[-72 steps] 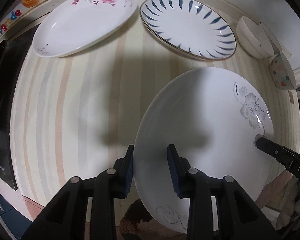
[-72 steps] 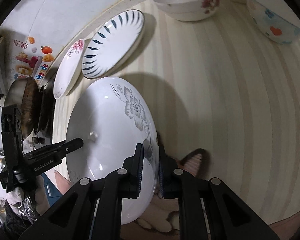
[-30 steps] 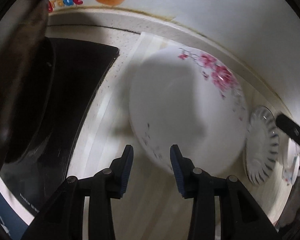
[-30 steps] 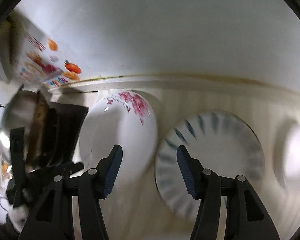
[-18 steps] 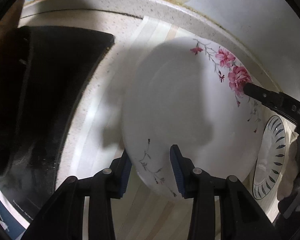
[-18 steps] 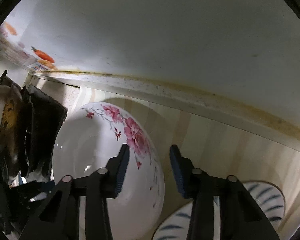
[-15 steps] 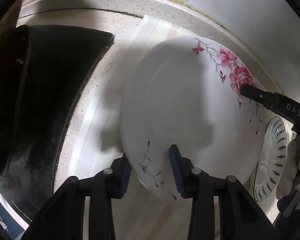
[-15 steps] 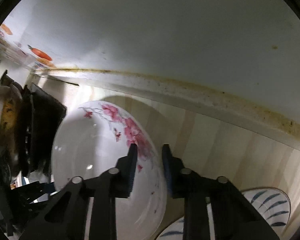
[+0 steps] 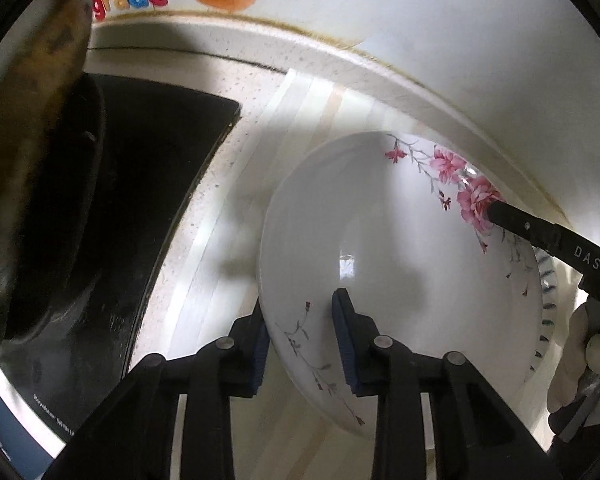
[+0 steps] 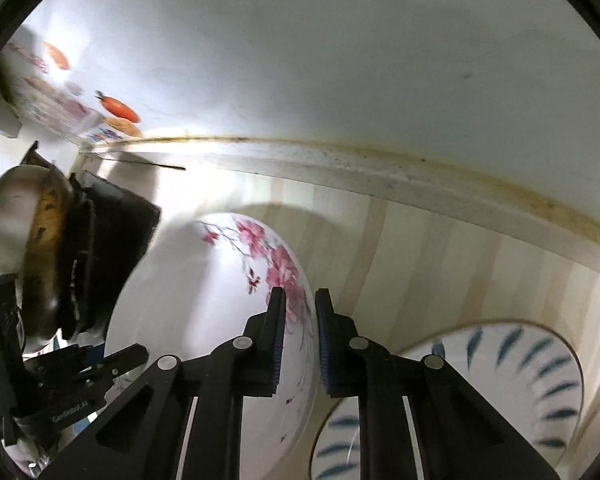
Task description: Organize plates and bowls
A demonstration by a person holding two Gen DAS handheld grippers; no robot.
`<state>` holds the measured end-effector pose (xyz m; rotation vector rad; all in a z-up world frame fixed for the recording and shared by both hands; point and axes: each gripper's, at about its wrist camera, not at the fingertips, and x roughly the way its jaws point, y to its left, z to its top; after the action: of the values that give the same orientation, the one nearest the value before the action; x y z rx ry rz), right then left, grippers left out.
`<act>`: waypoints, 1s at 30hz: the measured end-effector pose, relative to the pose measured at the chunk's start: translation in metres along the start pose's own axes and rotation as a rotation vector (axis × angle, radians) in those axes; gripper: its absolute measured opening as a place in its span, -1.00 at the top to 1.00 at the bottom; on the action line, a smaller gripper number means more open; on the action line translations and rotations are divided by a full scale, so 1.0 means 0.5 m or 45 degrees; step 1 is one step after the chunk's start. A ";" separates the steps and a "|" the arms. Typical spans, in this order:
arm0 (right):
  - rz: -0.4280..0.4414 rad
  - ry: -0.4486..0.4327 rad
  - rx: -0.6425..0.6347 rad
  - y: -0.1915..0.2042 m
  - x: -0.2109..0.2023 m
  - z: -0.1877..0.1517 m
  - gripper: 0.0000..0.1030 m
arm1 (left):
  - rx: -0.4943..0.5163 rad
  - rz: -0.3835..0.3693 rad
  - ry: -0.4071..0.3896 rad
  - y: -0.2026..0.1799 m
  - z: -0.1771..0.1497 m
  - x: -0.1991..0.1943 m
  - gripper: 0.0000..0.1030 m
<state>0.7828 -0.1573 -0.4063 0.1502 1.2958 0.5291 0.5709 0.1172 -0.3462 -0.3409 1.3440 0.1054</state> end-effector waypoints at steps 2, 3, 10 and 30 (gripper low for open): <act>0.029 -0.034 0.020 0.001 -0.039 -0.017 0.67 | 0.009 -0.015 -0.010 -0.006 -0.016 -0.025 0.47; 0.035 -0.045 0.025 0.000 -0.057 -0.026 0.67 | 0.021 -0.022 -0.021 -0.012 -0.028 -0.042 0.47; 0.027 -0.130 0.058 -0.011 -0.211 -0.145 0.67 | 0.093 -0.094 -0.037 -0.094 -0.055 -0.122 0.47; -0.037 -0.088 0.431 -0.193 -0.309 -0.583 0.67 | 0.468 -0.071 0.190 -0.290 -0.282 -0.020 0.47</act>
<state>0.5096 -0.3650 -0.3912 0.4264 1.3104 0.2736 0.4756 -0.0610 -0.3363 -0.0755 1.4678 -0.2164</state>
